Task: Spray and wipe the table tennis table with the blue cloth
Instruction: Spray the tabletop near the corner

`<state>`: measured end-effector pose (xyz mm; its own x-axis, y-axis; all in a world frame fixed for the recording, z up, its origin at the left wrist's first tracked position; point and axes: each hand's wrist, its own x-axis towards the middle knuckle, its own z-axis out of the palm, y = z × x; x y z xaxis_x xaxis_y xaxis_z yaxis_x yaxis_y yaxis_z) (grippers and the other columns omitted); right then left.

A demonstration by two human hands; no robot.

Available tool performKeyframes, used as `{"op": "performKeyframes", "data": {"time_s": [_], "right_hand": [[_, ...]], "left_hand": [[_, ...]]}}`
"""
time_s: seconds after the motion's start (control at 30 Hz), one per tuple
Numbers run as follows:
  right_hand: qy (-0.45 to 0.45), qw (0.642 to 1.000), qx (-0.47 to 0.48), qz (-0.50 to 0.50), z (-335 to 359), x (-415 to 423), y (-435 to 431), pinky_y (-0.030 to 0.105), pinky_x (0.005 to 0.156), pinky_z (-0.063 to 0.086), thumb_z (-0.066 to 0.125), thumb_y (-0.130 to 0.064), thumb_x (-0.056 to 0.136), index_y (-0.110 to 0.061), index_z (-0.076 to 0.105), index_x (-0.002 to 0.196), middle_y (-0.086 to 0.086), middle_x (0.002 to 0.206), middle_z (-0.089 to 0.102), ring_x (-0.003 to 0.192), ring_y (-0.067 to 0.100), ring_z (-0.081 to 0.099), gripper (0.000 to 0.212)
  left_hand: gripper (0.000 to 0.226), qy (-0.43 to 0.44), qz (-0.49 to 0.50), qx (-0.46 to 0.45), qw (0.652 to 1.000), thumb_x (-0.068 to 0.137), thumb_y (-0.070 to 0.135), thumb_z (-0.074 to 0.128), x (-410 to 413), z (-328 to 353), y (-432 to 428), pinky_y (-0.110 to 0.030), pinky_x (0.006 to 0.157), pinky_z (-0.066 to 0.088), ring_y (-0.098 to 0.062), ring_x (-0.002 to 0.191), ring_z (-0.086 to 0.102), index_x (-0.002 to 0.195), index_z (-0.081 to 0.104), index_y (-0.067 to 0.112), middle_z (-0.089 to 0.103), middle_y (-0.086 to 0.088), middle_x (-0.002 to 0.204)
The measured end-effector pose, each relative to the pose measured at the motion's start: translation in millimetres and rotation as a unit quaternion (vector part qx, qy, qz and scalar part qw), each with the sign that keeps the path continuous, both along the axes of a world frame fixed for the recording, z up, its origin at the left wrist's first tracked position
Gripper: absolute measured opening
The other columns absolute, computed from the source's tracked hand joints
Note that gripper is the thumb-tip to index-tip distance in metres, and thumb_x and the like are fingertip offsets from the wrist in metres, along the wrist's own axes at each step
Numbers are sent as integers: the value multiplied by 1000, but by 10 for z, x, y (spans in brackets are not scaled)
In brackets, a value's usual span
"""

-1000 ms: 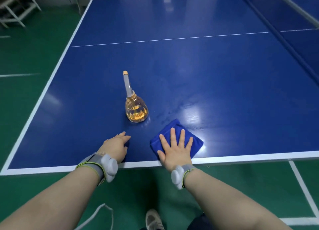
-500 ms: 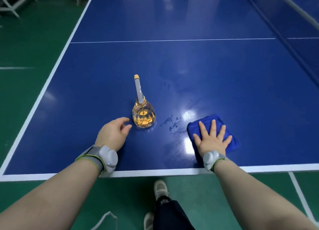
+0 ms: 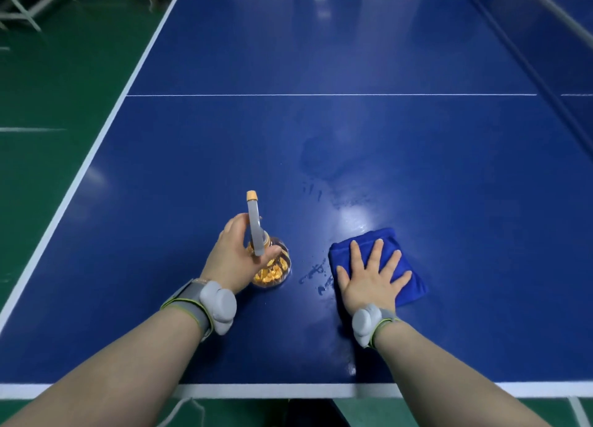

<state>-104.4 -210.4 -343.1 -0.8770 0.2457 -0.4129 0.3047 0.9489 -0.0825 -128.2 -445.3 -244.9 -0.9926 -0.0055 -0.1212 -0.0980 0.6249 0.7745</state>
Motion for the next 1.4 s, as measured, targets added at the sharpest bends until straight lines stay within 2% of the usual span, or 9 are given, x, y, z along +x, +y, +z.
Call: {"op": "performKeyframes", "data": {"time_s": [0.2,0.33,0.4,0.53,0.63,0.73,0.9,1.13,1.4], "right_hand": [[31,994,-83,58,202,-319,-353,69,112,-6,39,-64,93,-31,-6,156,7,161,-22,146,35,-25,84],[68,889,-403,208,638,-475,-762,45,122,9,80,-47,74,-39,-11,150,-15,160,-8,149,8,-10,118],[48,854,-481,192,773,-577,-972,42,114,33,84,-37,66,-50,-6,149,-23,159,8,147,12,20,123],[80,841,-513,155,824,-793,-1315,43,91,54,68,-17,69,-57,21,137,-10,138,42,112,14,59,92],[139,829,-538,67,862,-876,-1503,33,93,51,68,-25,66,-54,40,111,0,120,55,104,4,57,60],[194,810,-550,-66,915,-928,-1700,40,83,50,63,-19,67,-37,44,104,5,99,54,82,12,53,46],[226,839,-473,-146,956,-1024,-1963,51,82,53,62,-29,88,-28,46,103,-5,85,55,84,35,64,22],[160,853,-477,-139,1009,-1016,-2577,29,64,41,58,-14,89,-16,48,103,-4,84,53,67,12,50,17],[223,750,-541,-309,1059,-955,-3091,31,60,39,52,-13,81,-13,47,76,7,67,45,61,21,42,8]], "left_hand": [[32,-51,-55,-8,997,83,33,69,-153,15,-51,-25,90,44,0,99,47,109,51,32,53,15,115],[48,-88,-97,-20,991,87,35,65,-333,78,-148,-28,94,43,-7,106,53,129,42,26,47,13,121],[50,-120,-132,-36,983,85,40,61,-415,92,-219,-35,83,49,-10,90,58,127,41,24,53,8,107],[15,-157,-146,31,976,75,36,55,-531,142,-358,-30,54,38,-4,51,40,82,54,23,45,12,59],[55,-161,-154,74,972,74,54,55,-607,200,-545,-29,92,50,-2,99,59,121,53,24,61,12,110],[83,-189,-161,18,969,82,60,57,-640,187,-830,-34,111,35,-13,134,39,147,27,18,33,-1,149],[77,-200,-208,-12,957,88,50,57,-637,140,-1253,-28,112,30,-12,138,33,150,20,22,23,3,155],[73,-191,-227,-42,954,89,52,53,-652,142,-1960,-29,109,35,-15,132,41,148,25,23,30,1,152],[74,-200,-232,-55,950,88,53,52,-580,121,-2547,-30,107,37,-16,128,46,148,25,19,34,-1,150]]}}
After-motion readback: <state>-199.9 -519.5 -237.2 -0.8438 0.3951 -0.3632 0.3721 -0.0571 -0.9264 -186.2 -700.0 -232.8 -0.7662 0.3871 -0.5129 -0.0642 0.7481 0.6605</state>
